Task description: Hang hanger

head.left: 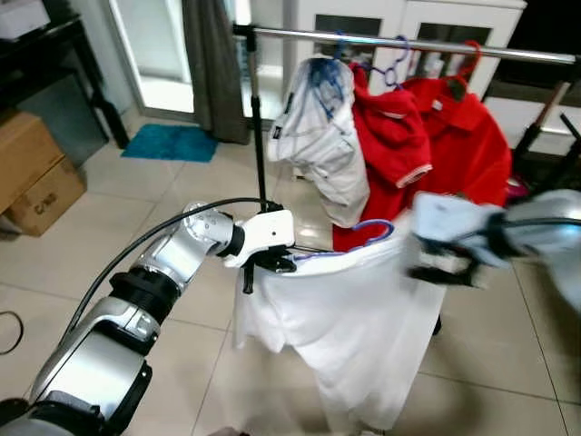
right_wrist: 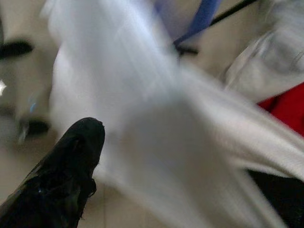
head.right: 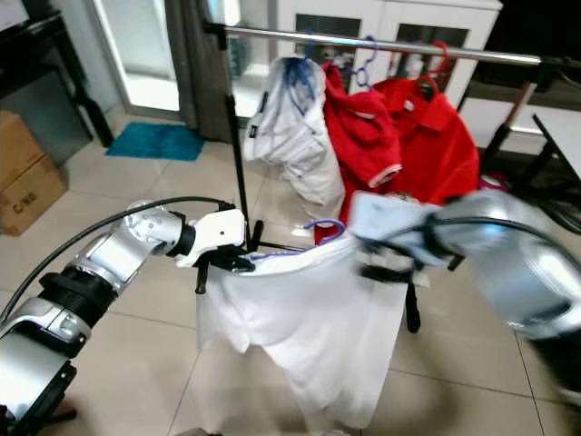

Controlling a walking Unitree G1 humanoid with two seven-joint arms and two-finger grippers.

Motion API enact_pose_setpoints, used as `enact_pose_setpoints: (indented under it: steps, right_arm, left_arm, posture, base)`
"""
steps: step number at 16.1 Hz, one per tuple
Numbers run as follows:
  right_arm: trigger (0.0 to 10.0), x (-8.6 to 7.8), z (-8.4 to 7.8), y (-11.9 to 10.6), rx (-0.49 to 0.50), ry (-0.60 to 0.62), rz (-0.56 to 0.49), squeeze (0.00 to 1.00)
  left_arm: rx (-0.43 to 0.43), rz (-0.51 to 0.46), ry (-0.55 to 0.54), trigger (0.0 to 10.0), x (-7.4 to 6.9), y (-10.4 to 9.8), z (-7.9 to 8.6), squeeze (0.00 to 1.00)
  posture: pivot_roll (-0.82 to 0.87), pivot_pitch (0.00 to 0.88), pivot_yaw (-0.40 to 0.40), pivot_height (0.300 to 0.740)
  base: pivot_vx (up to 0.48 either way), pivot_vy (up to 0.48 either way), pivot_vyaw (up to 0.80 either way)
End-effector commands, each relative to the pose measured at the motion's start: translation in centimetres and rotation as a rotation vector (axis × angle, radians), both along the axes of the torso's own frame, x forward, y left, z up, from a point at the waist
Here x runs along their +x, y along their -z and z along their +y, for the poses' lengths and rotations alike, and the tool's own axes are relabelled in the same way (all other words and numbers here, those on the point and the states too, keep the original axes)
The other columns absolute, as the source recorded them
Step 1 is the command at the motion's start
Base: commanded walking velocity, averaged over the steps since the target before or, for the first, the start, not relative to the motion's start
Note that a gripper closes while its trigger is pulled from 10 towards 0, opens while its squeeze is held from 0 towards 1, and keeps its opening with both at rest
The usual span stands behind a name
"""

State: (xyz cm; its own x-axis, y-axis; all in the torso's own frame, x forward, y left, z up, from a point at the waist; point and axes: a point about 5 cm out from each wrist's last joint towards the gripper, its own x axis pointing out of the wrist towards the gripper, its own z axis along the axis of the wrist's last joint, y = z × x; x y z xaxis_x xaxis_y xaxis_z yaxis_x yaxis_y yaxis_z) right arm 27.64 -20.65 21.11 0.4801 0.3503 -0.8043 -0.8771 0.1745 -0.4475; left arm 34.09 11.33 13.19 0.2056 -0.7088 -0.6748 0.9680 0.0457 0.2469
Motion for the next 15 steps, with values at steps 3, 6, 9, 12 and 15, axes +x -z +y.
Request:
enact_pose_setpoints:
  steps: [3,6,9,12,15]
  right_arm:
    - [10.0,-0.8,1.4,-0.1,0.113,-0.058,0.041,1.00]
    - [10.0,-1.7,1.7,-1.9,0.197,-0.130,0.074,0.00]
    - [10.0,-2.2,2.2,-2.8,0.252,-0.152,0.071,0.00]
    - [10.0,-1.9,0.7,-1.9,0.091,-0.080,0.047,0.00]
    - [10.0,-1.3,0.7,-1.7,-0.004,-0.050,-0.047,0.00]
  left_arm:
    - [-0.002,-0.033,-0.033,0.0,0.6,-1.0,0.8,0.00]
    - [0.005,-0.050,-0.048,0.0,0.9,-1.2,1.2,0.00]
    - [-0.002,-0.047,-0.032,0.0,0.9,-1.4,0.9,0.00]
    - [0.003,-0.045,-0.021,0.0,0.9,-1.4,0.8,0.00]
    - [-0.008,-0.046,-0.021,0.0,1.0,-1.5,0.9,0.00]
  posture:
    - [-0.28,0.000,0.014,0.740]
    - [-0.28,0.000,0.022,0.740]
    - [-0.28,0.000,0.030,0.740]
    - [-0.28,0.000,0.030,0.740]
    - [-0.28,0.000,0.029,0.740]
  base:
    - [0.000,0.000,0.00]
    - [0.000,0.000,0.00]
    - [0.000,0.000,0.00]
    - [0.000,0.000,0.00]
    - [0.000,0.000,0.00]
